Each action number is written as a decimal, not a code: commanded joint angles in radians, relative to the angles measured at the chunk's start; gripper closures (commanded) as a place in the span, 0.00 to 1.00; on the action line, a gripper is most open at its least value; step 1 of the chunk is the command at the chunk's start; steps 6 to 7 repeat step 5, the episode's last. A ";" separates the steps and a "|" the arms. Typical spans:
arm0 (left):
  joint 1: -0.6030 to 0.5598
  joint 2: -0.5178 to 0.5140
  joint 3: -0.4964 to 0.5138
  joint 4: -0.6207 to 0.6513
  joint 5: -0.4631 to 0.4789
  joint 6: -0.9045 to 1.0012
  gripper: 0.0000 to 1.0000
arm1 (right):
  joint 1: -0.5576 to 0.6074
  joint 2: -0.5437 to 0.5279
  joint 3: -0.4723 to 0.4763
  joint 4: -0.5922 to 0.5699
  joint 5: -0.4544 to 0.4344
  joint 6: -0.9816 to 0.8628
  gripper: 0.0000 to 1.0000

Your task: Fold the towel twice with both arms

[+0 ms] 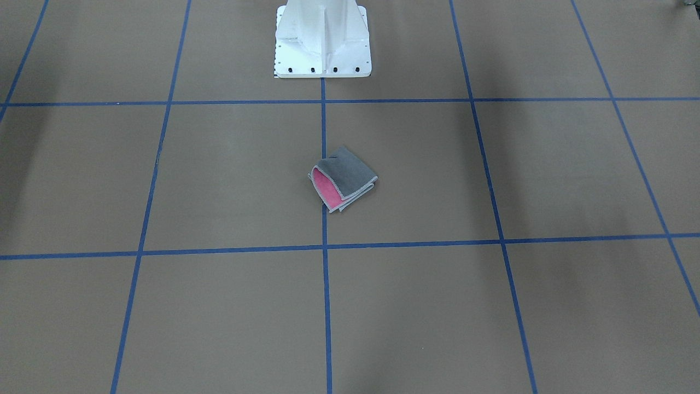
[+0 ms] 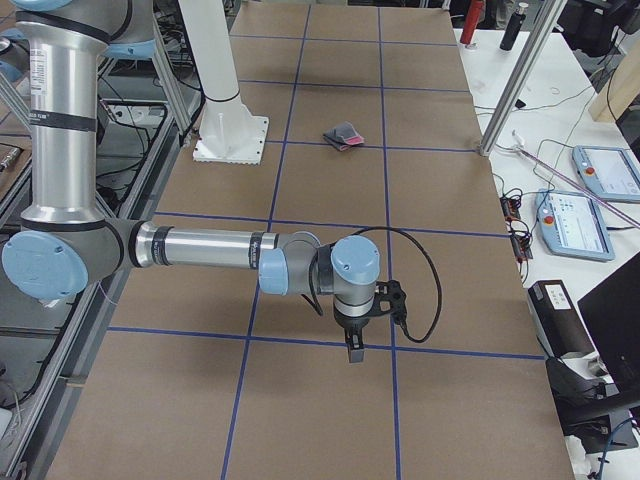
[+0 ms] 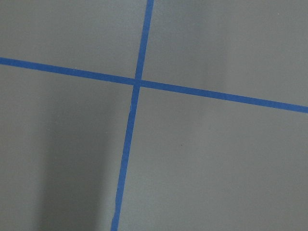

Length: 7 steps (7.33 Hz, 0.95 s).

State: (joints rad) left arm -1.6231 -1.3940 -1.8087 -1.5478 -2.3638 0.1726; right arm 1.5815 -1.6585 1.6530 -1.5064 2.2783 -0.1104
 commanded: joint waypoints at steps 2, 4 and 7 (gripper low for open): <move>0.000 0.003 0.000 0.000 0.000 0.001 0.00 | 0.000 0.000 -0.001 0.000 0.001 0.000 0.00; 0.000 0.004 0.005 0.000 0.000 -0.001 0.00 | 0.000 -0.001 -0.001 0.000 0.001 0.000 0.00; 0.000 0.004 0.008 0.000 0.000 0.001 0.00 | 0.000 -0.003 0.001 0.000 0.001 -0.002 0.00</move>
